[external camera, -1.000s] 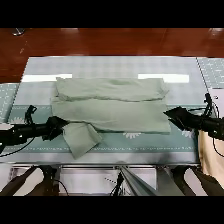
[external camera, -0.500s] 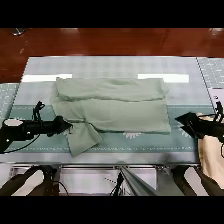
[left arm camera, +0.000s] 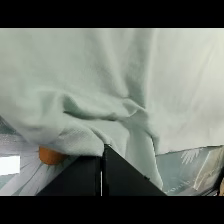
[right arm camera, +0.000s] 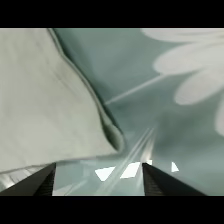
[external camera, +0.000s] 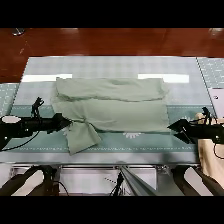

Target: Fold the shirts.

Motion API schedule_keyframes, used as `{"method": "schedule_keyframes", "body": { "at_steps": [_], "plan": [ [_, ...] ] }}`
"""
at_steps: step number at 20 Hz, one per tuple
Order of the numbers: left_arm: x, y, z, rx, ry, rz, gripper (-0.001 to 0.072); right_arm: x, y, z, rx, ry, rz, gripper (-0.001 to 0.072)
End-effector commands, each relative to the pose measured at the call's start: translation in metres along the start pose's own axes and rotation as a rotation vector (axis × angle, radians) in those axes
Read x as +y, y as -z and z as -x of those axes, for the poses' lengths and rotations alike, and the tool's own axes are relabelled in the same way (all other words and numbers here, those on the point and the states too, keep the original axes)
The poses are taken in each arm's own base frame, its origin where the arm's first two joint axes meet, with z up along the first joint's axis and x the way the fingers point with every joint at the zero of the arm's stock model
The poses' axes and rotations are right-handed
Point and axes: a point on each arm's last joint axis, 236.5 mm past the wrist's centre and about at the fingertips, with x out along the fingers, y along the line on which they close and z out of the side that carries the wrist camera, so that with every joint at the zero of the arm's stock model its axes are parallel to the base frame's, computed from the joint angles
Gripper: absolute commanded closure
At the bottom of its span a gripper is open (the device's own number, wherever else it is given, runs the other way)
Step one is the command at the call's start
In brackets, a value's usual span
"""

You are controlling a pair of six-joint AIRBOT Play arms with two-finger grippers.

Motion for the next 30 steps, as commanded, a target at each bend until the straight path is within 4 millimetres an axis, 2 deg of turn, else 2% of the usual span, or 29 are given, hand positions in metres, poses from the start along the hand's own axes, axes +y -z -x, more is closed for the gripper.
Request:
{"method": "schedule_keyframes", "body": {
  "at_steps": [1, 4, 5, 6, 7, 9, 10, 13, 16, 18, 22, 27, 30],
  "plan": [
    [-0.001, 0.000, 0.000, 0.003, 0.003, -0.002, 0.0685, 0.019, -0.012, -0.021, 0.006, -0.056, -0.011, 0.0093],
    [0.001, -0.004, 0.000, -0.013, -0.006, -0.001, 0.0685, 0.035, -0.026, -0.034, 0.008, -0.060, 0.018, 0.0094],
    [0.001, -0.003, 0.000, -0.013, -0.006, -0.001, 0.0685, 0.041, -0.025, -0.039, 0.032, -0.063, 0.030, 0.0161],
    [0.001, -0.003, 0.000, -0.009, -0.004, -0.001, 0.0685, 0.047, -0.021, -0.044, 0.067, -0.064, 0.062, 0.0475],
    [-0.001, -0.002, 0.001, -0.005, 0.000, -0.003, 0.0685, 0.055, -0.017, -0.044, 0.095, -0.075, 0.125, 0.0689],
    [-0.009, -0.010, 0.008, -0.010, 0.019, -0.017, 0.0685, 0.073, -0.017, -0.034, 0.125, -0.090, 0.215, 0.0688],
    [-0.016, -0.019, 0.016, -0.022, 0.034, -0.029, 0.0685, 0.079, -0.024, -0.027, 0.118, -0.086, 0.248, 0.0689],
    [-0.044, -0.056, 0.048, -0.064, 0.084, -0.083, 0.0686, 0.104, -0.067, 0.001, 0.017, -0.059, 0.328, 0.0689],
    [-0.061, -0.106, 0.059, -0.120, 0.084, -0.083, 0.0686, 0.143, -0.104, 0.017, -0.058, -0.132, 0.354, 0.0688],
    [-0.072, -0.136, 0.054, -0.123, 0.086, -0.084, 0.0686, 0.163, -0.126, 0.019, -0.086, -0.181, 0.344, 0.0689],
    [-0.091, -0.185, 0.028, -0.081, 0.102, -0.120, 0.0686, 0.185, -0.164, 0.010, -0.120, -0.230, 0.336, 0.0688],
    [-0.094, -0.249, 0.009, -0.091, 0.120, -0.090, 0.0686, 0.200, -0.203, -0.006, -0.139, -0.265, 0.323, 0.0688],
    [-0.092, -0.274, 0.000, -0.103, 0.124, -0.089, 0.0686, 0.201, -0.221, -0.018, -0.138, -0.277, 0.298, 0.0688]
  ]
}}
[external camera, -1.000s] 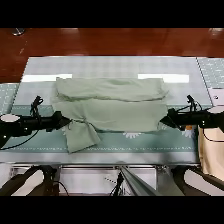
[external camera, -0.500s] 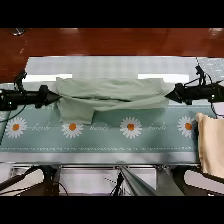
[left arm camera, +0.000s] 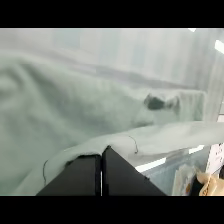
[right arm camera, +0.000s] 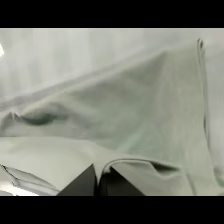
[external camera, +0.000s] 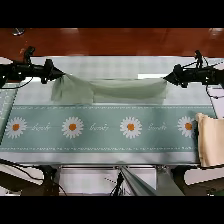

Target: Fold the shirts.

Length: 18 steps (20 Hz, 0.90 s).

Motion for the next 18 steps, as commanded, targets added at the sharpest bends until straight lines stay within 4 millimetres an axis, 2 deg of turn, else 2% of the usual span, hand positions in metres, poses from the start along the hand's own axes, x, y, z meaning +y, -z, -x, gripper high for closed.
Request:
{"method": "schedule_keyframes", "body": {
  "at_steps": [1, 7, 8, 9, 10, 12, 14, 16, 17, 18],
  "plan": [
    [0.009, -0.028, -0.016, -0.010, 0.005, 0.019, 0.0686, -0.009, -0.022, -0.017, -0.024, -0.014, -0.030, 0.0688],
    [0.035, -0.023, -0.037, 0.032, -0.003, 0.037, 0.0683, -0.034, -0.029, -0.037, -0.042, 0.004, -0.084, 0.0685],
    [0.035, -0.024, -0.039, 0.031, -0.005, 0.034, 0.0604, -0.036, -0.030, -0.039, -0.048, 0.008, -0.089, 0.0511],
    [0.034, -0.023, -0.039, 0.033, -0.003, 0.032, 0.0328, -0.037, -0.031, -0.040, -0.051, 0.007, -0.090, 0.0208],
    [0.030, -0.022, -0.036, 0.042, 0.003, 0.027, 0.0007, -0.036, -0.033, -0.037, -0.055, 0.003, -0.081, 0.0083],
    [0.031, -0.026, -0.013, 0.068, -0.013, 0.026, 0.0006, -0.038, -0.043, -0.015, -0.049, -0.013, -0.068, 0.0084],
    [0.060, -0.022, 0.031, 0.107, -0.142, 0.076, 0.0006, -0.048, -0.048, 0.016, -0.036, -0.037, -0.100, 0.0084],
    [0.087, -0.014, 0.078, 0.114, -0.280, 0.060, 0.0006, -0.077, -0.043, 0.044, -0.013, -0.008, -0.147, 0.0085],
    [0.096, -0.012, 0.096, 0.091, -0.331, 0.057, 0.0006, -0.094, -0.036, 0.049, 0.006, 0.034, -0.173, 0.0084],
    [0.095, -0.014, 0.106, 0.042, -0.343, 0.037, 0.0005, -0.107, -0.029, 0.049, 0.024, 0.072, -0.200, 0.0084]
  ]
}}
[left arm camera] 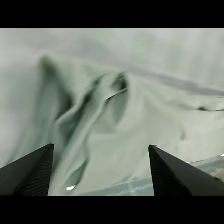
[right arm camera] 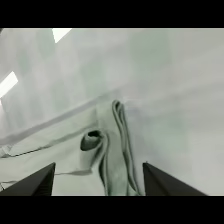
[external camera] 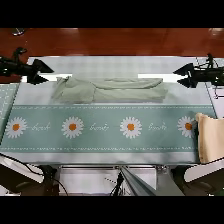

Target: Fold the shirts.

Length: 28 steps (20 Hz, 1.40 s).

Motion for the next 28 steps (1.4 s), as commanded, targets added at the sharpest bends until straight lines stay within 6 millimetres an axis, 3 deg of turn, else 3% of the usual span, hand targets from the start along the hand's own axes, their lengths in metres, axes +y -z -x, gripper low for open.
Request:
{"method": "schedule_keyframes", "body": {
  "at_steps": [1, 4, 7, 12, 13, 14, 15, 16, 17, 18, 21, 22, 26, 28],
  "plan": [
    [0.027, 0.010, 0.045, -0.086, -0.122, -0.031, 0.0006, -0.043, 0.018, 0.016, 0.073, 0.082, -0.072, 0.0085],
    [-0.029, 0.019, 0.041, -0.246, 0.040, -0.146, 0.0005, -0.043, 0.048, -0.016, 0.192, 0.068, -0.073, 0.0085],
    [-0.082, 0.047, 0.029, -0.276, 0.195, -0.260, 0.0005, -0.021, 0.070, -0.053, 0.265, 0.034, -0.022, 0.0085],
    [-0.116, 0.064, 0.007, -0.237, 0.241, -0.306, 0.0005, 0.013, 0.088, -0.088, 0.298, 0.008, 0.040, 0.0100],
    [-0.120, 0.066, 0.004, -0.234, 0.242, -0.312, 0.0005, 0.016, 0.092, -0.090, 0.307, 0.004, 0.045, 0.0201],
    [-0.123, 0.069, 0.001, -0.225, 0.245, -0.320, 0.0006, 0.020, 0.095, -0.090, 0.319, -0.006, 0.043, 0.0451],
    [-0.127, 0.071, -0.002, -0.217, 0.249, -0.327, 0.0008, 0.026, 0.098, -0.087, 0.330, -0.023, 0.048, 0.0689],
    [-0.131, 0.075, -0.005, -0.205, 0.255, -0.335, 0.0076, 0.029, 0.099, -0.081, 0.335, -0.019, 0.080, 0.0688],
    [-0.136, 0.080, -0.007, -0.191, 0.266, -0.341, 0.0504, 0.028, 0.099, -0.074, 0.337, 0.012, 0.112, 0.0688],
    [-0.143, 0.084, -0.009, -0.180, 0.282, -0.348, 0.0685, 0.028, 0.101, -0.062, 0.341, 0.052, 0.151, 0.0689],
    [-0.171, 0.104, -0.019, -0.132, 0.344, -0.371, 0.0686, 0.030, 0.103, -0.014, 0.304, 0.202, 0.261, 0.0689],
    [-0.182, 0.114, -0.027, -0.108, 0.353, -0.394, 0.0686, 0.036, 0.112, 0.003, 0.289, 0.223, 0.291, 0.0689],
    [-0.237, 0.150, -0.073, -0.070, 0.363, -0.503, 0.0687, 0.059, 0.168, 0.055, 0.182, 0.216, 0.362, 0.0689],
    [-0.263, 0.180, -0.102, -0.002, 0.361, -0.528, 0.0688, 0.069, 0.199, 0.080, 0.131, 0.208, 0.396, 0.0688]
  ]
}}
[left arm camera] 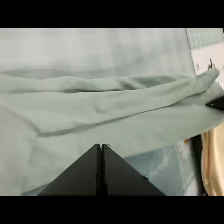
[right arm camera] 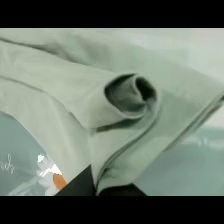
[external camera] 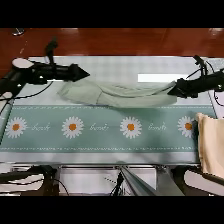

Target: Fold the shirts.

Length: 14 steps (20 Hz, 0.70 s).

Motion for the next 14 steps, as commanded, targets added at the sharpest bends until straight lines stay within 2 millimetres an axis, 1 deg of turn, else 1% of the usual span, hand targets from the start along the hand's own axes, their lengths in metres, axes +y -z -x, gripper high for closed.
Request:
{"method": "schedule_keyframes", "body": {
  "at_steps": [1, 2, 4, 5, 7, 9, 11, 14],
  "plan": [
    [-0.037, 0.028, -0.063, 0.081, -0.017, -0.043, 0.0689, 0.022, 0.051, 0.034, -0.102, 0.031, 0.043, 0.0688],
    [-0.043, 0.043, -0.082, 0.116, -0.054, -0.067, 0.0689, 0.030, 0.062, 0.045, -0.136, 0.031, 0.046, 0.0689],
    [-0.058, 0.077, -0.117, 0.204, -0.109, -0.104, 0.0689, 0.046, 0.076, 0.066, -0.193, 0.029, 0.067, 0.0688],
    [-0.065, 0.094, -0.131, 0.244, -0.127, -0.110, 0.0689, 0.054, 0.082, 0.075, -0.218, 0.024, 0.074, 0.0688],
    [-0.081, 0.127, -0.158, 0.315, -0.143, -0.121, 0.0689, 0.065, 0.090, 0.088, -0.252, 0.014, 0.082, 0.0688],
    [-0.096, 0.158, -0.180, 0.378, -0.130, -0.107, 0.0688, 0.076, 0.098, 0.092, -0.253, -0.018, 0.098, 0.0688],
    [-0.114, 0.200, -0.200, 0.452, -0.100, -0.097, 0.0688, 0.088, 0.099, 0.094, -0.258, -0.061, 0.105, 0.0689],
    [-0.141, 0.256, -0.216, 0.548, -0.038, -0.071, 0.0687, 0.095, 0.093, 0.096, -0.288, -0.091, 0.110, 0.0689]
  ]
}}
